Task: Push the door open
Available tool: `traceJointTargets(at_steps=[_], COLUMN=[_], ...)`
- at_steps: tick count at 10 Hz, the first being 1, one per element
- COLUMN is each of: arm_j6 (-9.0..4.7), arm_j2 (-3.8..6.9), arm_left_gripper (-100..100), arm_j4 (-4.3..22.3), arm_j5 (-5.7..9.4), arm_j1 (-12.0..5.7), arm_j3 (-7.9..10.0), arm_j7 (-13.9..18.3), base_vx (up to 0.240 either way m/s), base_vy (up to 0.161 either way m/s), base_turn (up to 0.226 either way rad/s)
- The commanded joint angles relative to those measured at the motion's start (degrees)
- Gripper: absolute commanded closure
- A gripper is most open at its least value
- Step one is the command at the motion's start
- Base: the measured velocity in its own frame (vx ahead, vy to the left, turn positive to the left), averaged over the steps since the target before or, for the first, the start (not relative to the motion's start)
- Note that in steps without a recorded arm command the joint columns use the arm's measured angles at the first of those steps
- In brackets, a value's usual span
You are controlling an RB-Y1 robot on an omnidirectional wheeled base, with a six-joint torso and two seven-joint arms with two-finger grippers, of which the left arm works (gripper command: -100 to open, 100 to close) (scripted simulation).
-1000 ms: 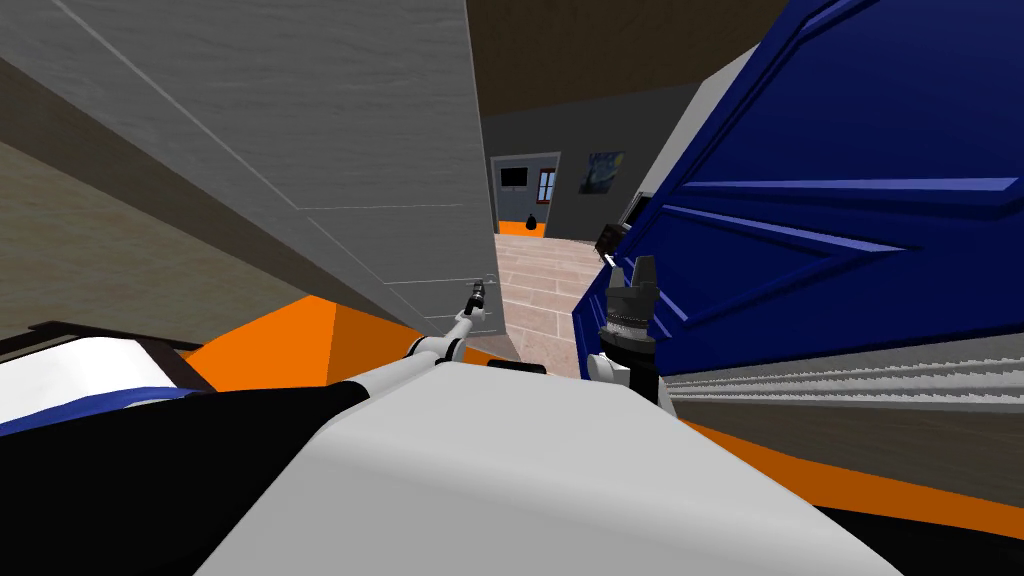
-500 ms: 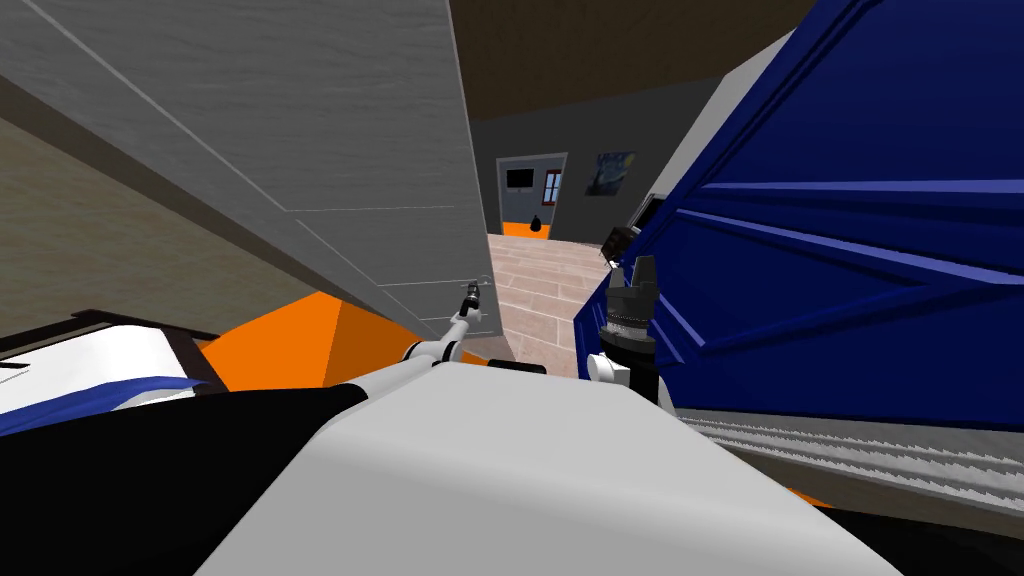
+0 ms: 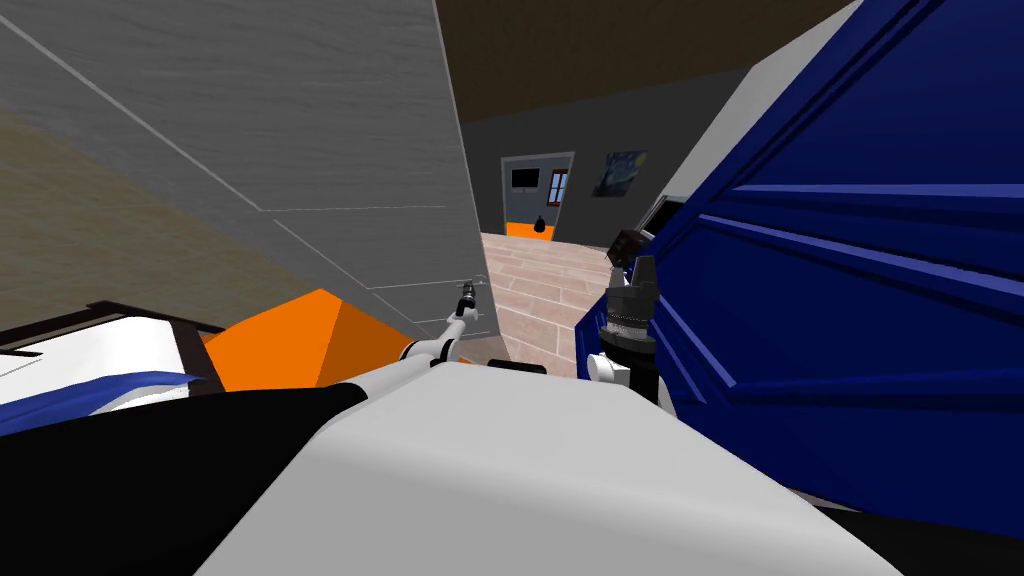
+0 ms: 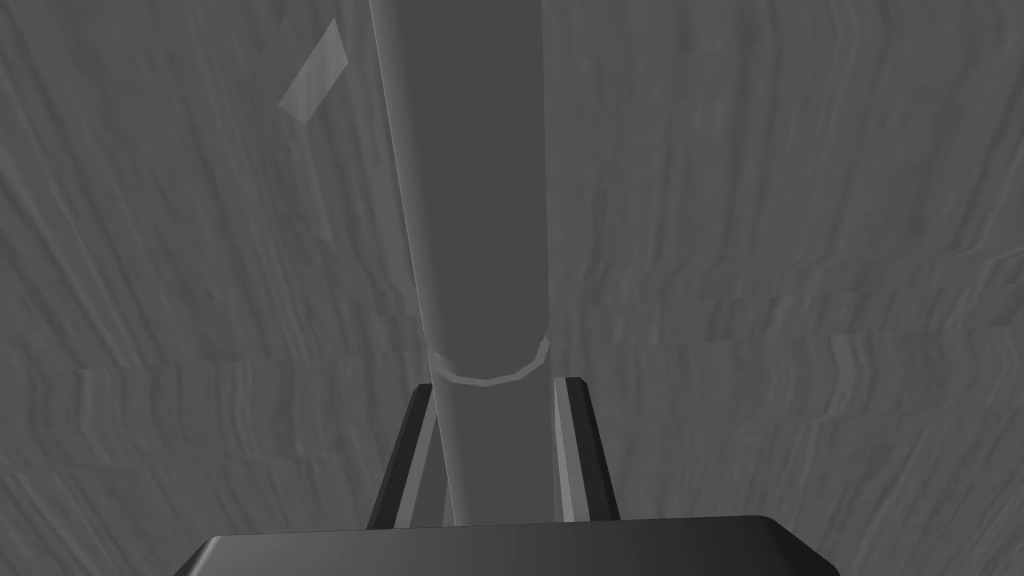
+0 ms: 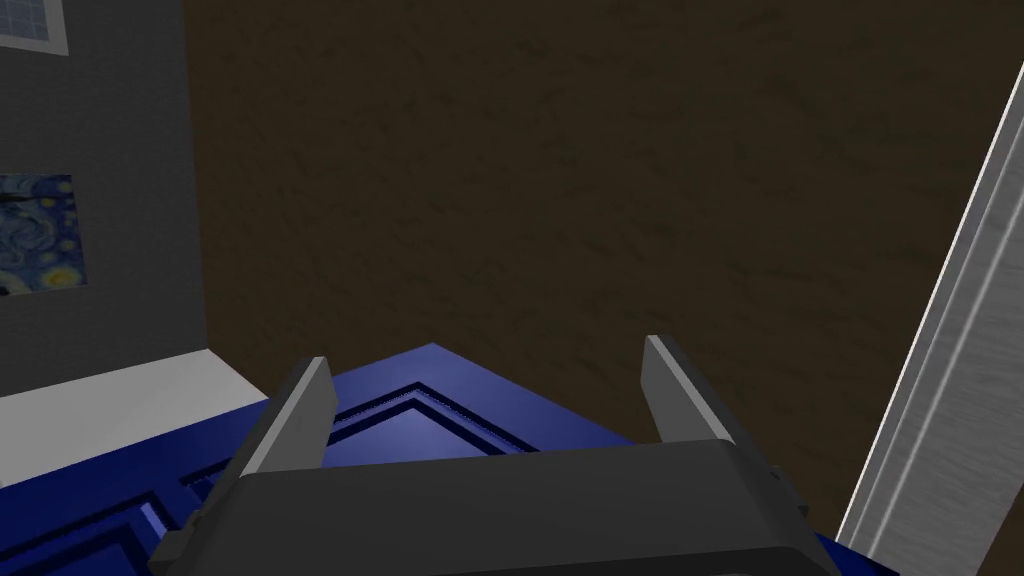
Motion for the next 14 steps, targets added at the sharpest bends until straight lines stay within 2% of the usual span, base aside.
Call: traceJointTargets(at_steps=[1, 2, 3, 14], arm_j6=[0.35, 0.26, 0.24, -0.09], arm_j2=[0.04, 0.15, 0.64, 3.32], arm_left_gripper=[100, 100, 100, 100], arm_j4=[-1.01, -0.62, -0.74, -0.30], arm_j5=[0.17, 0.12, 0.45, 2.66], arm_j1=[0.26, 0.34, 0.45, 1.41], arm_j3=[0.61, 0.40, 1.32, 7.46], arm_j7=[-0.37, -0.14, -0.44, -2.74], base_vx=[0.166, 0.073, 0.141, 0.195], base_vy=[-0.093, -0.038, -0.047, -0.067], base_turn=[0.053, 0.043, 0.051, 0.059])
